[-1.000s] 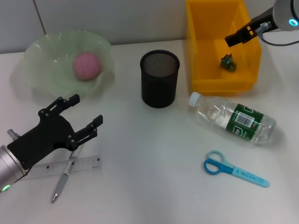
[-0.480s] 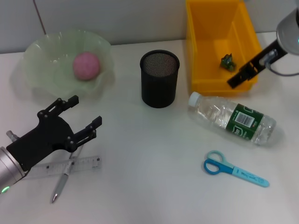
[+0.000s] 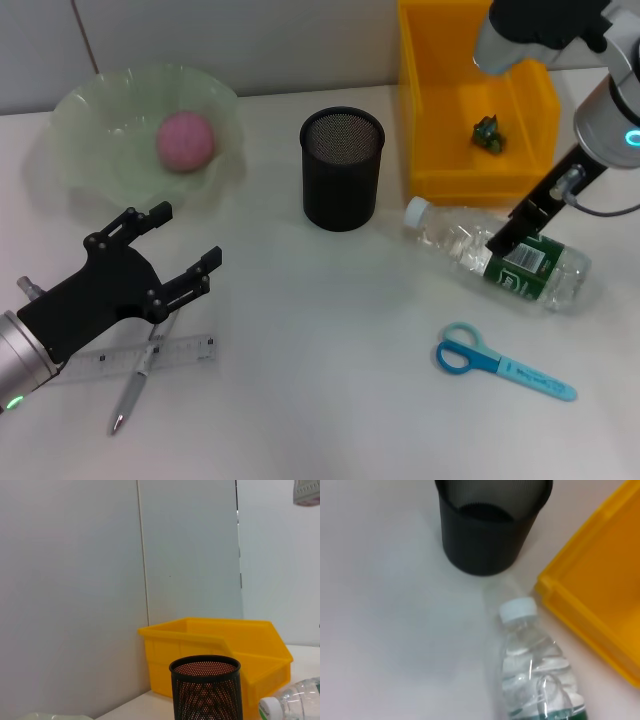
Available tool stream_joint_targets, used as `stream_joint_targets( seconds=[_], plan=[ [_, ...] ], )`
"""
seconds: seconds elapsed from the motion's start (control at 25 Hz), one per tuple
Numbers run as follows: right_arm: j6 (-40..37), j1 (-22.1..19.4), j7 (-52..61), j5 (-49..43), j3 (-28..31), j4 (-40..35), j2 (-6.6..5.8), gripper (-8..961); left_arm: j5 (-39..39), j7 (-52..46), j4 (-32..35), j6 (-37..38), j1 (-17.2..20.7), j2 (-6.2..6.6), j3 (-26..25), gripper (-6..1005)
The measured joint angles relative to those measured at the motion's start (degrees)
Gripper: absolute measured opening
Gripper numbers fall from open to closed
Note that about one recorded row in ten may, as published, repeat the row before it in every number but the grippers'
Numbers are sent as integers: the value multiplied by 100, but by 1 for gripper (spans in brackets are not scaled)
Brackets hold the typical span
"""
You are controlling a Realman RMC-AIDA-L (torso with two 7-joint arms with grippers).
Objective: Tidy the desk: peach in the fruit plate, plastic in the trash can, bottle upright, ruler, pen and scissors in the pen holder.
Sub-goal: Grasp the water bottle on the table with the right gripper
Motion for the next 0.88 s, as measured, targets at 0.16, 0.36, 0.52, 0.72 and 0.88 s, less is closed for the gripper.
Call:
stream_joint_targets(
  seconds=[0.16,0.36,0.52,0.72,0.88],
  plan=[
    [219,13,-60,-64,-28,342,-3,848,-2,3,-2,-2,-3,-10,0,812],
    [475,45,-58,-297,-74,647,-2,848,10,-14,-7,-6,-10,-11,7,812],
    [740,53,-94,-336,-118,928,0,847,14,-20,2,-3,-12,-11,9,813],
    [983,104,-104,-340,-272,1252,3,847,16,-23,-9,-4,-12,-11,15,813],
    [1122,134,-106,-326,-299,1425,8,848,16,-31,-24,-7,-23,-11,19,813]
  ],
)
